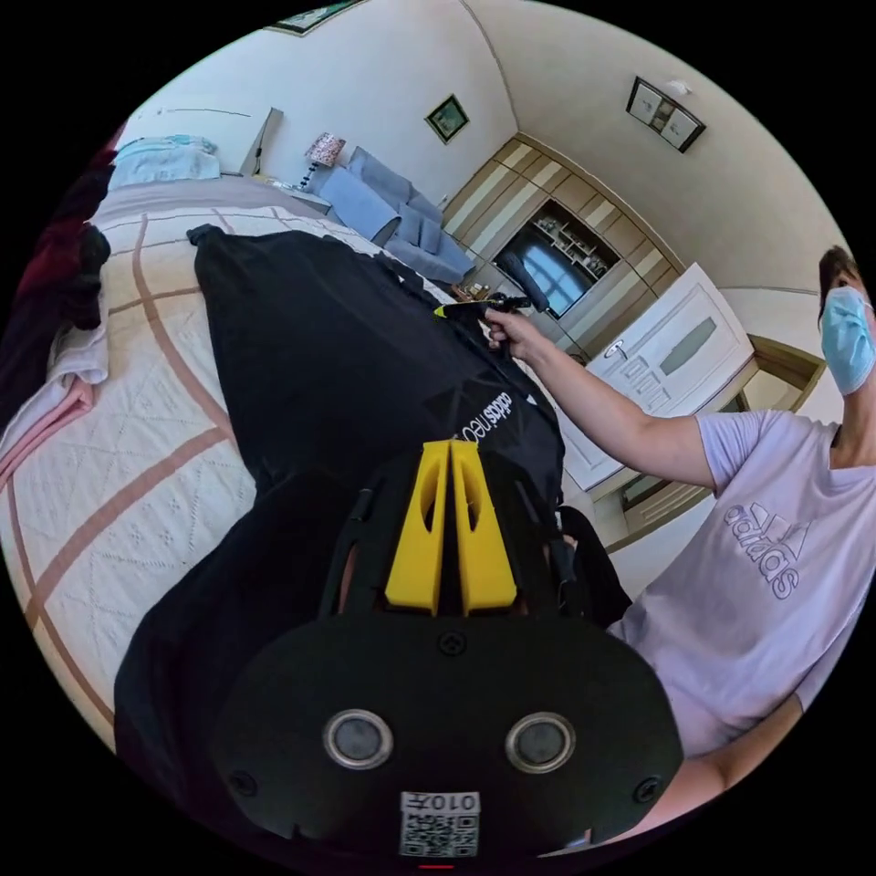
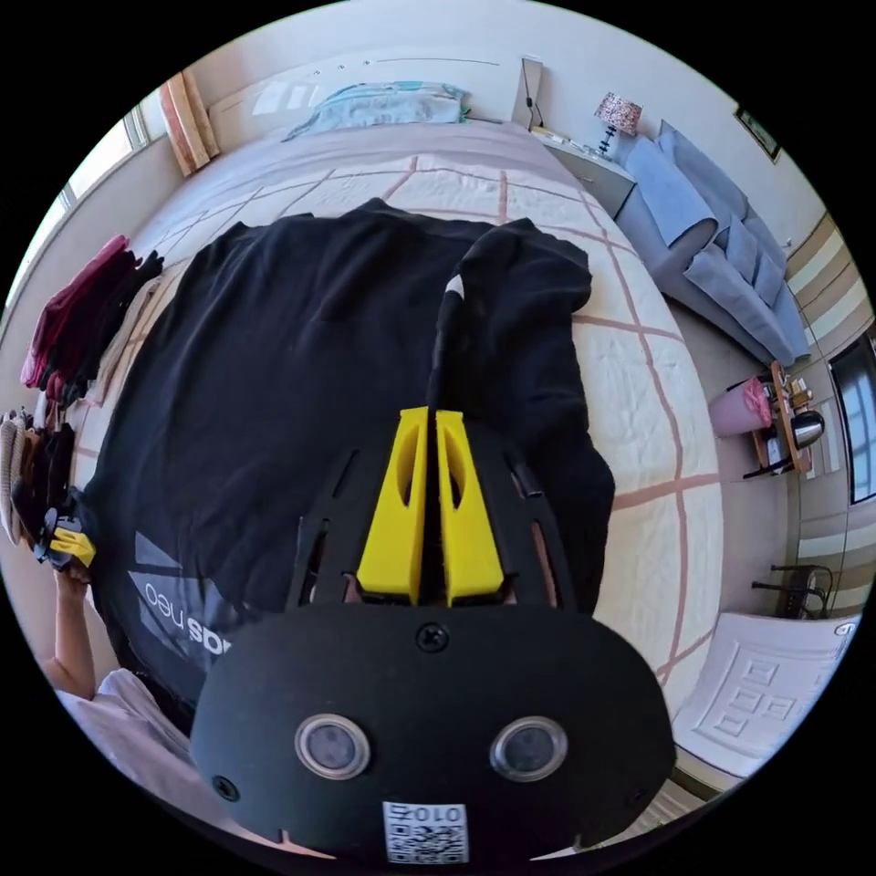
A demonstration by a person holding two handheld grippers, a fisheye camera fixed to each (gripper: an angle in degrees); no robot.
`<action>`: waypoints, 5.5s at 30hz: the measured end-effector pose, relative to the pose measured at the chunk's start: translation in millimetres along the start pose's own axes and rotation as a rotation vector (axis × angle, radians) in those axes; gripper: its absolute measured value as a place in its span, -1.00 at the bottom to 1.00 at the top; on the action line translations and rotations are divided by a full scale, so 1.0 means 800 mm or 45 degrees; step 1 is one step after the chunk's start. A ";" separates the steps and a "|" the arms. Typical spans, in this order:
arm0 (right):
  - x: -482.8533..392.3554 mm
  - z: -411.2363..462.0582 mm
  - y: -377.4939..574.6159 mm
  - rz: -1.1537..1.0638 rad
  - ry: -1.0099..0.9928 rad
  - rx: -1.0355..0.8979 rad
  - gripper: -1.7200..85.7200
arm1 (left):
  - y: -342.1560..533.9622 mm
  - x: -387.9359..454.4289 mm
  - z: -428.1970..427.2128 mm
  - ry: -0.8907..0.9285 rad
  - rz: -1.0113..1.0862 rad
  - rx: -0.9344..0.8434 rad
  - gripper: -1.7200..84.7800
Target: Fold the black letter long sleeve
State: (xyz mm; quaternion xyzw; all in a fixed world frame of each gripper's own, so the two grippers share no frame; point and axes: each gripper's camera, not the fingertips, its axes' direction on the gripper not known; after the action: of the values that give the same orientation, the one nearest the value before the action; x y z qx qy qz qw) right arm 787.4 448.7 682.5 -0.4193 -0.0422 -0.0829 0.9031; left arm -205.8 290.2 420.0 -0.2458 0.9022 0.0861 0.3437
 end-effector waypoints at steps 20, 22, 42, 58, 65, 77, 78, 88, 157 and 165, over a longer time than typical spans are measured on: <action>0.323 -0.082 0.267 0.447 0.574 -0.309 -0.69 | 0.014 0.060 0.086 -0.268 0.144 -0.169 -0.89; 0.309 -0.120 0.301 0.468 0.404 -0.150 -0.71 | 0.025 0.085 0.076 -0.284 0.165 -0.129 -0.84; 0.138 -0.050 0.566 0.532 -0.706 0.114 -0.73 | 0.233 0.317 0.260 -0.731 1.142 -0.633 -0.60; 0.151 -0.130 0.609 0.329 -0.699 0.182 -0.91 | 0.213 0.349 0.286 -0.726 1.085 -0.610 -0.87; 0.142 -0.103 0.626 0.317 -0.568 -0.017 -0.91 | 0.198 0.349 0.298 -0.644 1.066 -0.708 -0.85; 0.146 -0.091 0.646 0.398 -0.703 0.106 -0.89 | 0.218 0.361 0.328 -0.796 1.235 -0.741 -0.79; 0.144 -0.092 0.646 0.393 -0.703 0.117 -0.89 | 0.220 0.359 0.333 -0.826 1.255 -0.741 -0.81; 0.127 -0.102 0.663 0.335 -0.627 0.136 -0.88 | 0.170 0.391 0.266 -0.807 1.214 -0.721 -0.95; -0.247 -0.057 0.644 0.044 -0.316 0.246 -0.91 | 0.175 0.062 -0.347 -0.726 -0.723 0.486 -0.88; -0.244 -0.062 0.636 0.059 -0.311 0.225 -0.91 | 0.135 0.041 -0.274 -0.830 -0.691 0.240 -0.89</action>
State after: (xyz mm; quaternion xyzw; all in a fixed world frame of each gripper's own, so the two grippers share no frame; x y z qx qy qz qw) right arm 690.3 755.6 240.3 -0.3460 -0.1491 -0.0064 0.9263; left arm -407.8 299.5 561.2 -0.4015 0.6532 -0.0170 0.6418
